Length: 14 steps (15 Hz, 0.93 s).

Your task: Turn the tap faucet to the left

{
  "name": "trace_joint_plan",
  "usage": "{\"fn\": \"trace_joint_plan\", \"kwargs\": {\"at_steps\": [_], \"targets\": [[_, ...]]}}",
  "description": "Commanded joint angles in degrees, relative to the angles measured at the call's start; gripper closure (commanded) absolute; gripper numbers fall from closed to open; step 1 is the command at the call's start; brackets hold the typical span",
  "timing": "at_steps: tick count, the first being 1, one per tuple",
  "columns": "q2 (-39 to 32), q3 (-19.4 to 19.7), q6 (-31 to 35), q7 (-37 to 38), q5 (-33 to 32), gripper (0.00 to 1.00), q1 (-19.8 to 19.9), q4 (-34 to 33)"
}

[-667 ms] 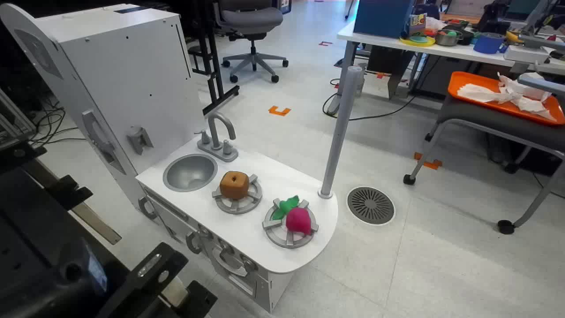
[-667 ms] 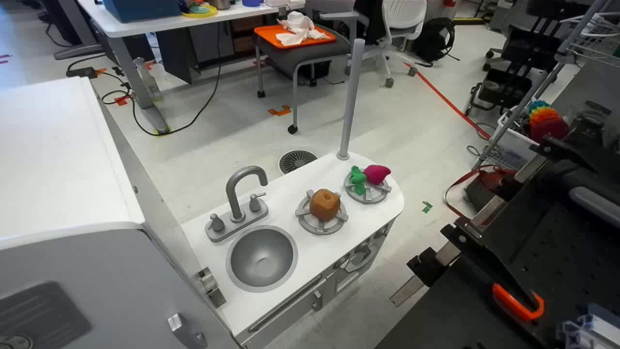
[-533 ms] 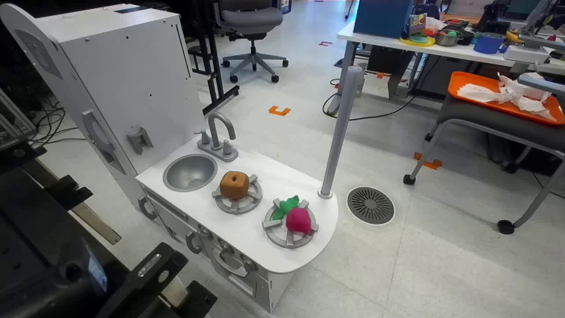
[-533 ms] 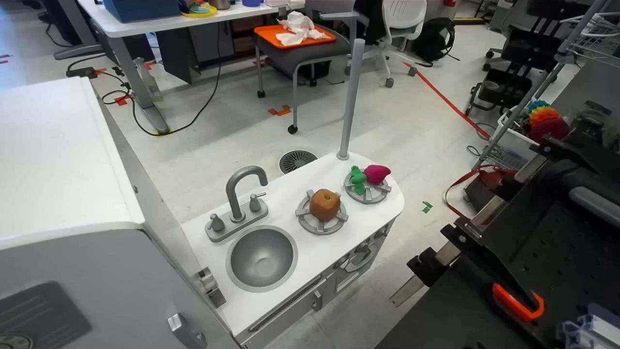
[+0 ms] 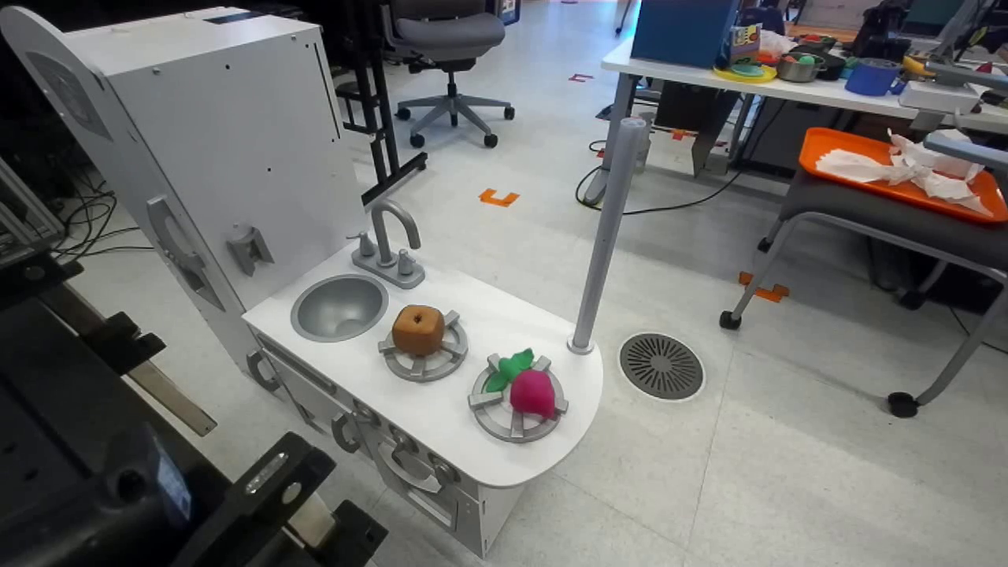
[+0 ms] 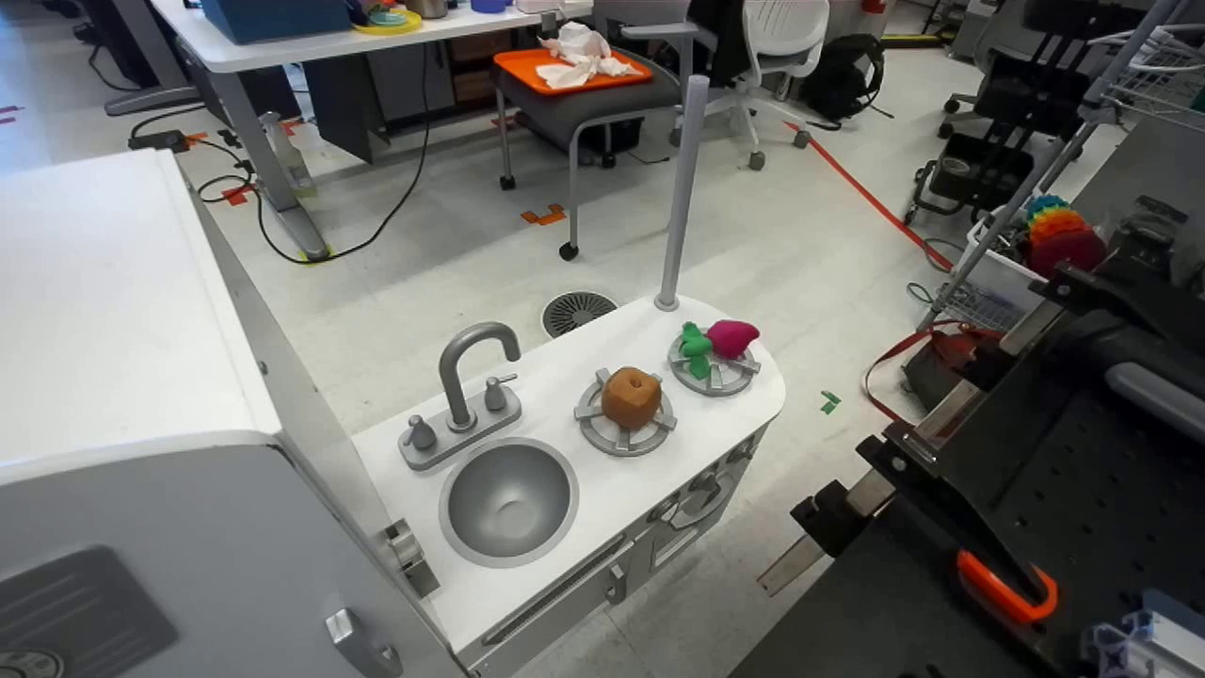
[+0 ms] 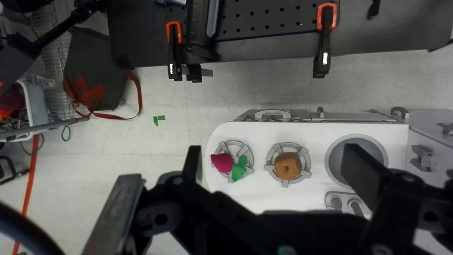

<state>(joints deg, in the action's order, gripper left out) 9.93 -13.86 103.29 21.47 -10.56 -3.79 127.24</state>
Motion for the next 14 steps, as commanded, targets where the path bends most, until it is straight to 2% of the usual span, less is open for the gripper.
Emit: {"fn": "trace_joint_plan", "kwargs": {"at_steps": [1,5,9,14], "targets": [[-9.05,1.18,-0.12,-1.88,-0.42,0.00,-1.36,-5.57],[-23.29,2.71,-2.21,-3.03,-0.13,0.00,-2.09,-15.66],[-38.14,6.25,-2.78,-0.26,-2.01,0.00,-4.81,-25.17],[-56.25,13.26,4.67,3.52,-8.33,0.00,-9.04,-36.05]]}}
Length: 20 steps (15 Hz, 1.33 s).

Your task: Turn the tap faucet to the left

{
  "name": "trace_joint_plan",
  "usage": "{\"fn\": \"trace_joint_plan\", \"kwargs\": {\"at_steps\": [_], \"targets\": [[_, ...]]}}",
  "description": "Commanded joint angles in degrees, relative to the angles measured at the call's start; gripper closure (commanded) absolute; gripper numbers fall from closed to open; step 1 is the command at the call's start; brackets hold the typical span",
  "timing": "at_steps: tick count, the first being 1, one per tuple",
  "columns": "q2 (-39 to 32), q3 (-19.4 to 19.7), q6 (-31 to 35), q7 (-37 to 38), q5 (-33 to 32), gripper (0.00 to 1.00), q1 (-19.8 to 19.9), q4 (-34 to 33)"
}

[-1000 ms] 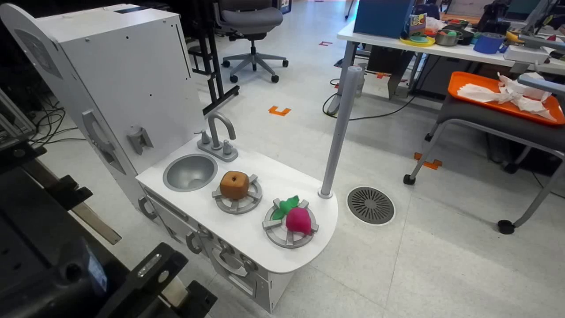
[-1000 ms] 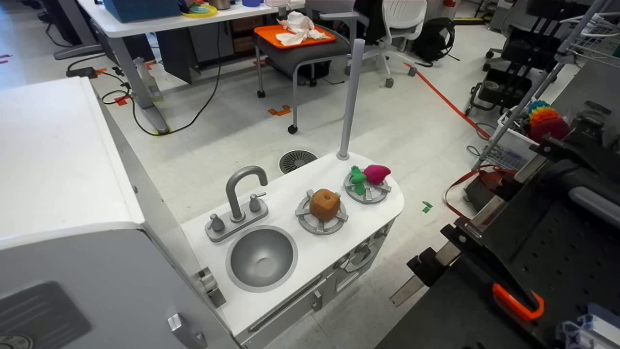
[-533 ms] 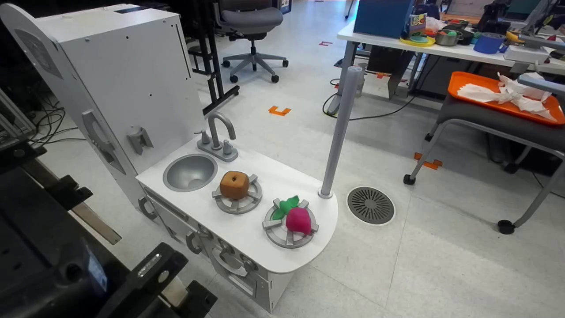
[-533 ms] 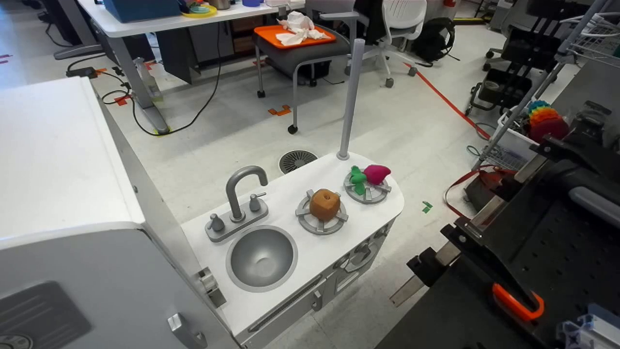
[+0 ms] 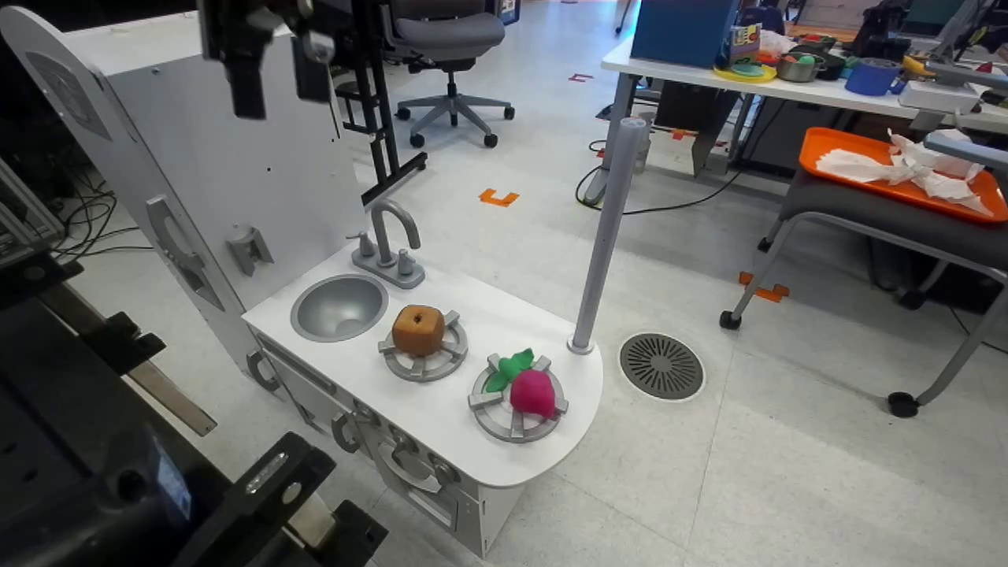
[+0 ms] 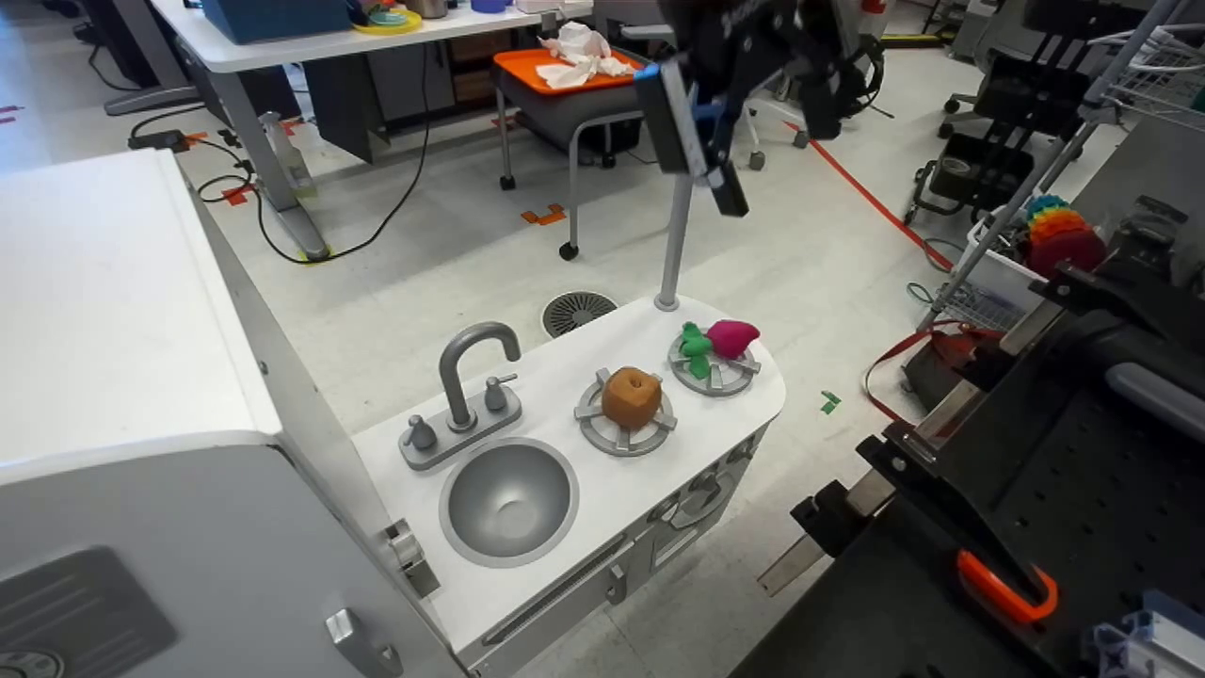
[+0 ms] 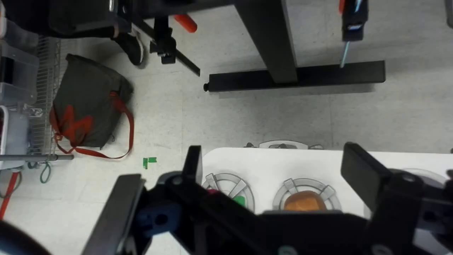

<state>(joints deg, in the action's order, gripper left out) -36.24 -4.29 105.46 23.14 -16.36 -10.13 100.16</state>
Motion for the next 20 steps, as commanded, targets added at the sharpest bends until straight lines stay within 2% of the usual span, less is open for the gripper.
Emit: {"fn": "trace_joint_plan", "kwargs": {"at_steps": [1,5,8,11,15,20], "targets": [[-13.87,4.50,3.13,2.16,-1.55,0.00,-2.71,-12.11],[-27.22,7.23,11.30,1.47,-0.80,0.00,-3.31,-24.02],[-36.11,6.11,21.20,-2.80,0.57,0.00,-2.66,-32.81],[-43.81,5.90,28.34,-8.03,0.82,0.00,-3.33,-41.09],[-48.52,2.97,33.95,-19.00,2.27,0.00,-2.76,-45.44],[-49.88,-2.49,37.47,-33.21,0.75,0.00,-0.98,-45.19]]}}
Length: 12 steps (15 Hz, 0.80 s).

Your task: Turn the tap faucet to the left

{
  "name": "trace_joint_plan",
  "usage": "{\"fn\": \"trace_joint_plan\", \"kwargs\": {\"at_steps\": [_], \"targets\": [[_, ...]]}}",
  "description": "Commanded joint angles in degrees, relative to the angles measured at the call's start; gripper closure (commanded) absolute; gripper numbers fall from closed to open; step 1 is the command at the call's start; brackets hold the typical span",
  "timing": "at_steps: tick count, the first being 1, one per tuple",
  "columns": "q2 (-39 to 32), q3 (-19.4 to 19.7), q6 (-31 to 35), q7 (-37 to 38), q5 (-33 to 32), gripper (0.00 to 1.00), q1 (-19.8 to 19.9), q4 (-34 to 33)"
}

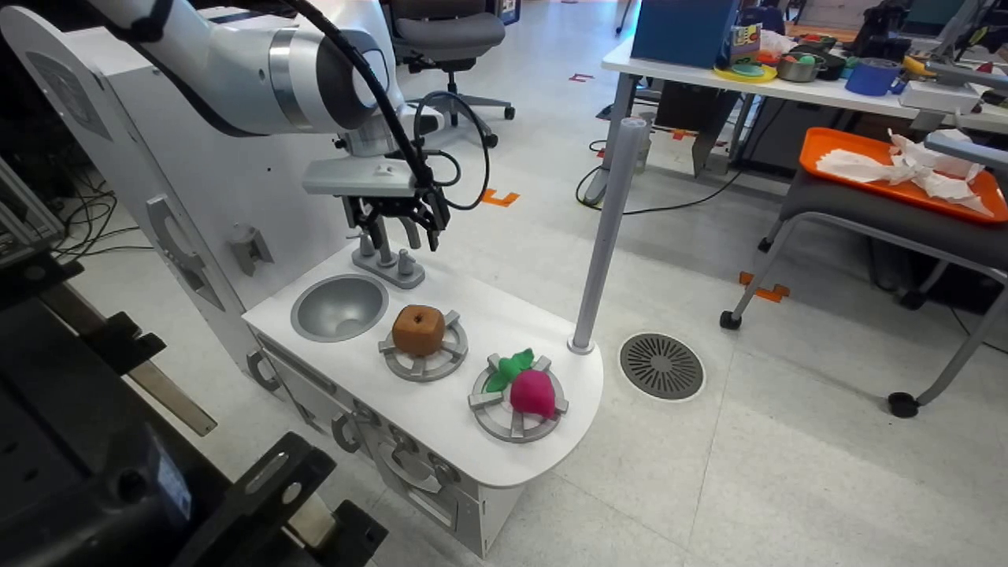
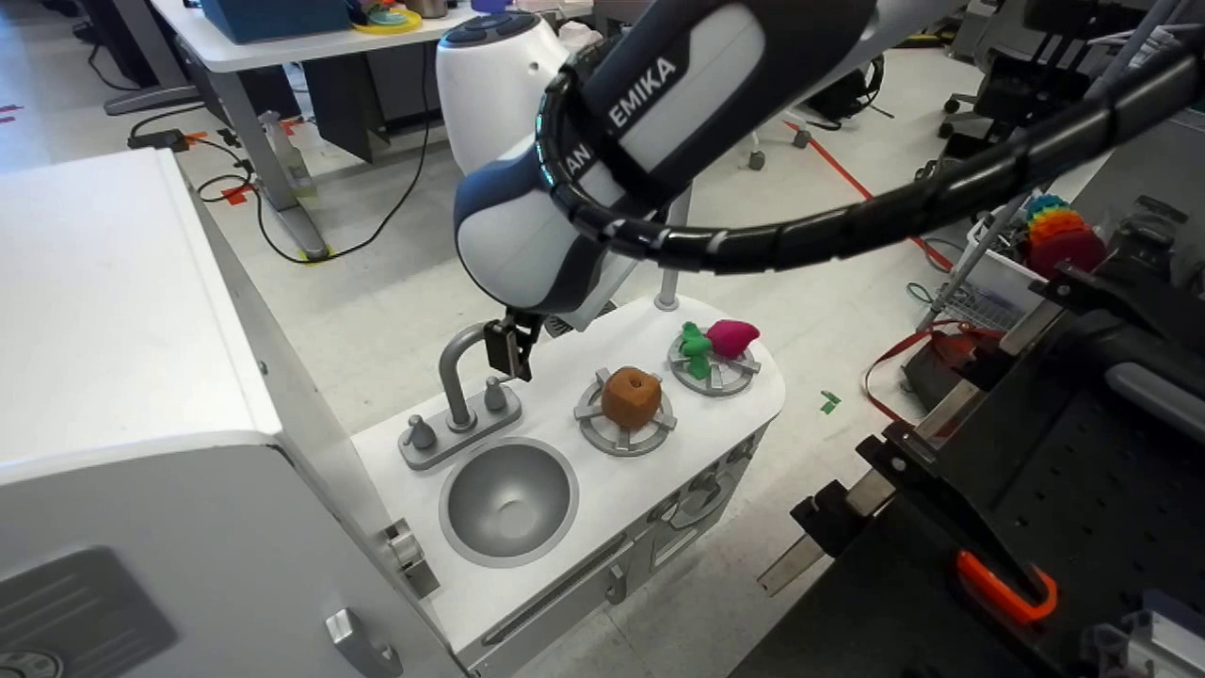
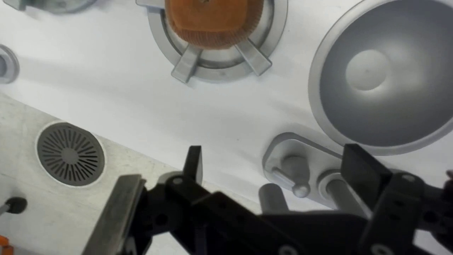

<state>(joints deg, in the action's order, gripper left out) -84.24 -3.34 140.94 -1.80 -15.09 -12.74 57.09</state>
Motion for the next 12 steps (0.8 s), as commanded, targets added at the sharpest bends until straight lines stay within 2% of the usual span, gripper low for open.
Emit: {"fn": "trace_joint_plan", "kwargs": {"at_steps": [1,4,8,12], "targets": [[-2.07,-4.36,2.60,-11.24,-0.58,0.00,1.92,-2.07],[-3.05,-6.06,4.58,-17.64,-0.56,0.00,2.26,-3.41],[-1.87,-5.14,8.87,-23.87,0.58,0.00,2.29,-1.61],[-1.82,-6.11,8.33,-27.61,0.92,0.00,2.96,-1.08]]}}
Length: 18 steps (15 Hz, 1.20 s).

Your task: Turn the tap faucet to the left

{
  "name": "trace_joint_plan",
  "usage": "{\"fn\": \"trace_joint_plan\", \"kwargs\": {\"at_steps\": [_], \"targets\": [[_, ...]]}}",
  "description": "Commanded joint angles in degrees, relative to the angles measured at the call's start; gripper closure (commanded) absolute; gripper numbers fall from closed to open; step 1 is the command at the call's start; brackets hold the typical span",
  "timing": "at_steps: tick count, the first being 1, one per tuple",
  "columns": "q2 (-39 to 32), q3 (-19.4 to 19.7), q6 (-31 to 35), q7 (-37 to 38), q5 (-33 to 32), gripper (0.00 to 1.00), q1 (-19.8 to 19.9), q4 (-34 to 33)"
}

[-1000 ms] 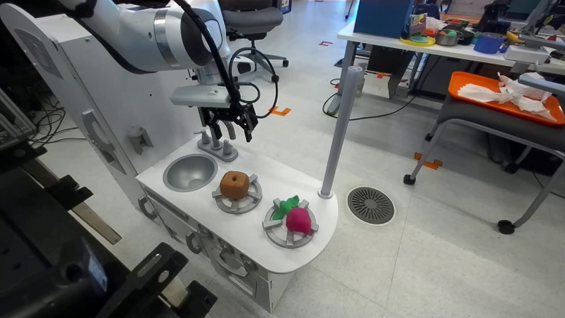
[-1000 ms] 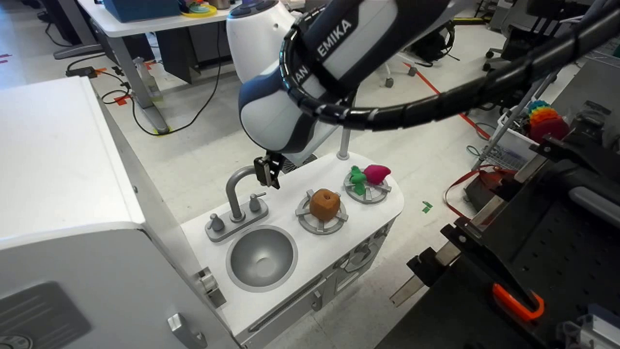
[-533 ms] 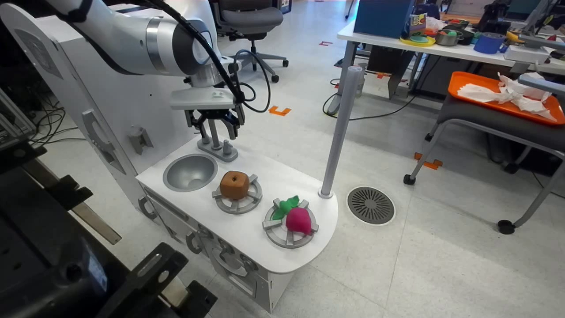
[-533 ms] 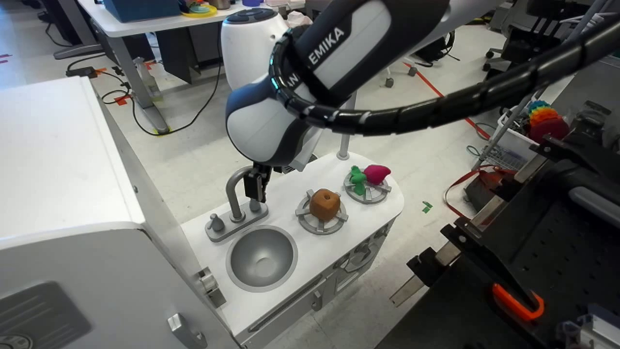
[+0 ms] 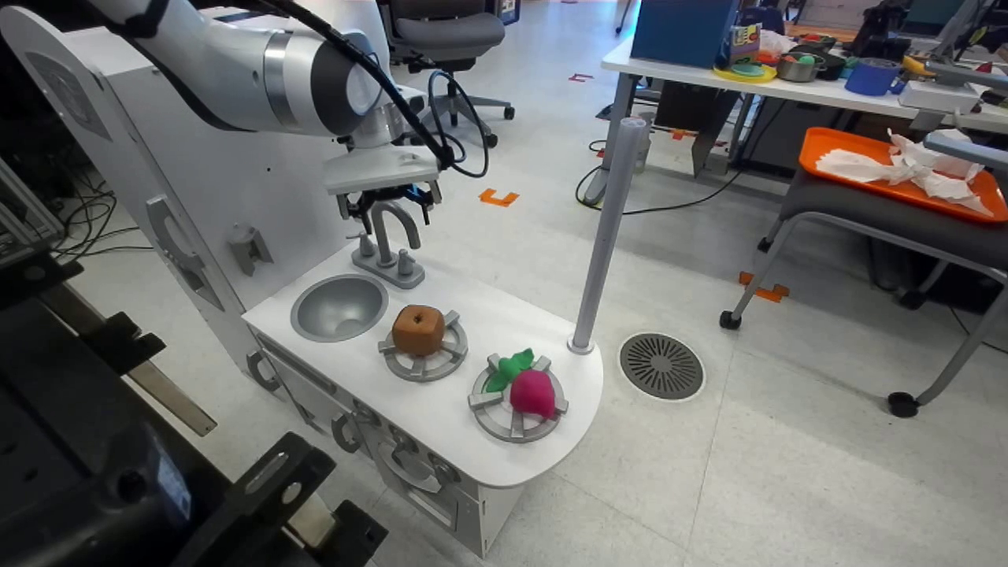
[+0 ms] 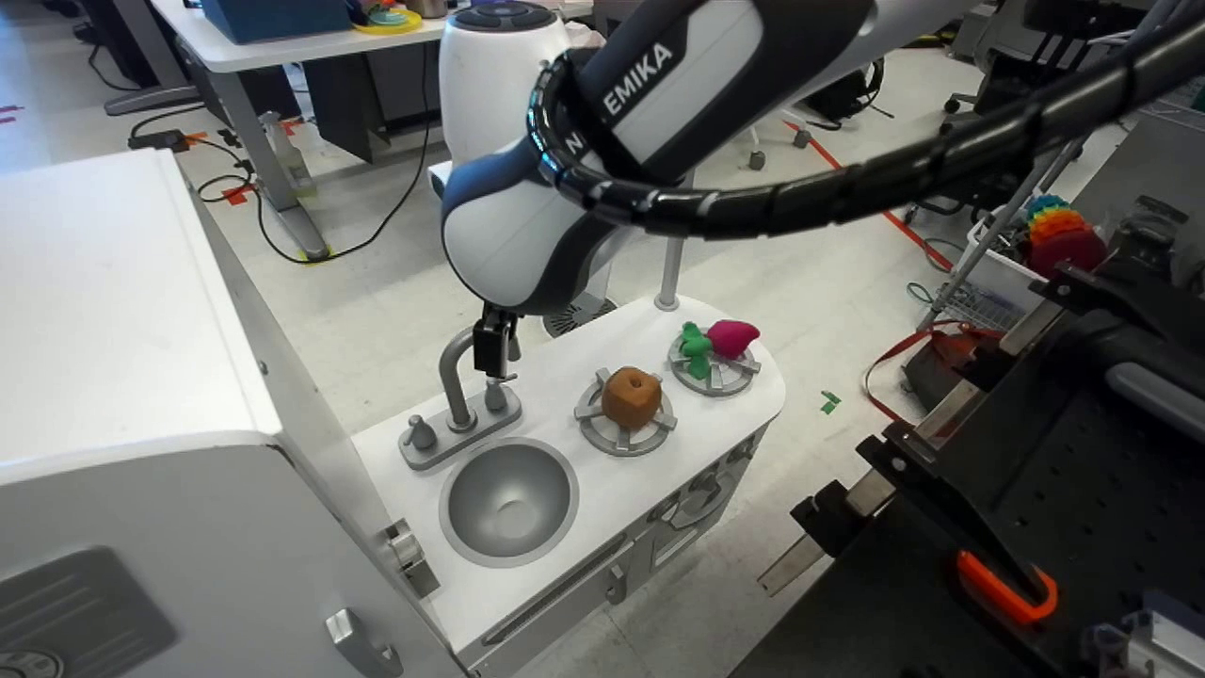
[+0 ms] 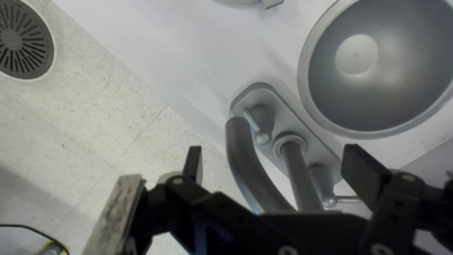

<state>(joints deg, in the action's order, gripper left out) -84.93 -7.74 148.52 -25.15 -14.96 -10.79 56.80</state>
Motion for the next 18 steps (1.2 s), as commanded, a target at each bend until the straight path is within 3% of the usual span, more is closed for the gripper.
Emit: {"fn": "trace_joint_plan", "kwargs": {"at_steps": [1,11,18], "targets": [[-1.03,-1.81,0.54,-4.84,0.81,0.00,1.07,-0.44],[-0.57,-0.86,-1.10,-9.18,-0.21,0.00,0.50,1.03],[0.05,-3.23,-9.11,-14.71,0.73,0.00,1.21,1.64]]}}
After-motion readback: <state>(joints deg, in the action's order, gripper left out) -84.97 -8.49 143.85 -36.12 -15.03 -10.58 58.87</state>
